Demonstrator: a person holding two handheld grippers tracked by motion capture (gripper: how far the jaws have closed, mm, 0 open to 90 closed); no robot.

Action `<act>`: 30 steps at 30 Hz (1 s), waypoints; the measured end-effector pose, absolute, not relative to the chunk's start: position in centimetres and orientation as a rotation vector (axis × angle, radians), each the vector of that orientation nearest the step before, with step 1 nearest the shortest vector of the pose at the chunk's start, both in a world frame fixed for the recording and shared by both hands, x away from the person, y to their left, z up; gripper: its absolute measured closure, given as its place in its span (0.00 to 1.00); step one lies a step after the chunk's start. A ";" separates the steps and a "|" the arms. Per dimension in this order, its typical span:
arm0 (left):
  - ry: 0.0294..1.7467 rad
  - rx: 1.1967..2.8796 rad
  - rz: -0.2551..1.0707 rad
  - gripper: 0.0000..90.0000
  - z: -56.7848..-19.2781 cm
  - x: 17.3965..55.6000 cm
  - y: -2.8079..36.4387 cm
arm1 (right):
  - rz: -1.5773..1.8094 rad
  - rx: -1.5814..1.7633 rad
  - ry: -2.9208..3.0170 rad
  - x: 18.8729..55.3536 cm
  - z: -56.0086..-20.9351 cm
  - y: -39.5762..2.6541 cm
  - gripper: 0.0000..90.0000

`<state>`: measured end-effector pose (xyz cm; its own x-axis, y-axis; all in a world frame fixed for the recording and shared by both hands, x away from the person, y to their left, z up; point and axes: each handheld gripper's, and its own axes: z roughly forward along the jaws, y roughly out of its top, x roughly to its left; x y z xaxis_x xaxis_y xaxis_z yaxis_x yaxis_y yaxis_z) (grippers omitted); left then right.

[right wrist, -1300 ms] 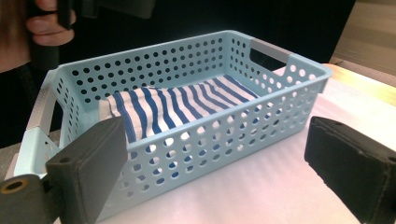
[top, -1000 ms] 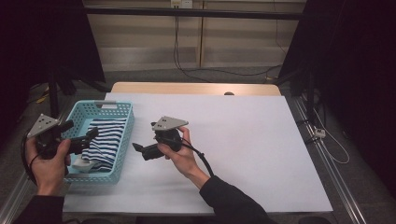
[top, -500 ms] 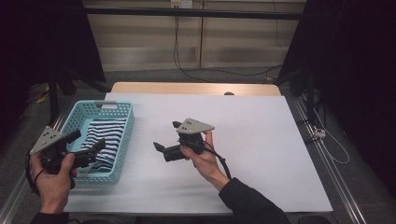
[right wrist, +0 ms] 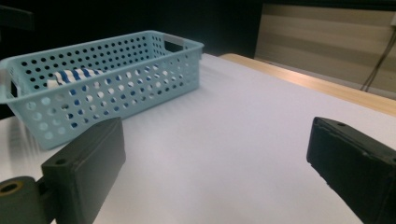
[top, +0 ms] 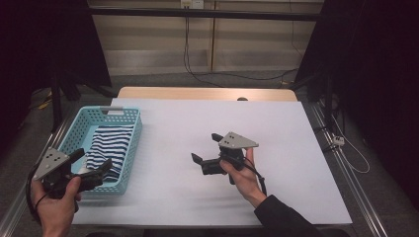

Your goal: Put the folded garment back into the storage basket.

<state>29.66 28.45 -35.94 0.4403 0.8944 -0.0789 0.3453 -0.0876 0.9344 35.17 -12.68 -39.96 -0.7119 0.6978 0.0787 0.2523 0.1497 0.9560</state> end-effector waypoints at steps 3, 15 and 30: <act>1.074 1.655 0.652 0.05 -36.2 29.9 27.4 | 1.558 0.922 2.024 34.6 -40.1 -13.9 0.04; 0.995 1.675 0.584 0.05 -37.8 30.1 23.6 | 1.478 1.019 1.923 32.4 -41.0 -18.8 0.01; 0.986 1.633 0.566 0.05 -39.0 29.8 21.4 | 1.396 1.112 1.793 29.0 -41.8 -24.5 0.01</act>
<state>29.80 21.36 -39.05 0.5407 0.8320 -0.1240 0.3125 -0.0618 0.9479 29.04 -24.54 -41.80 -0.4676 0.8833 0.0342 0.2496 0.0948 0.9637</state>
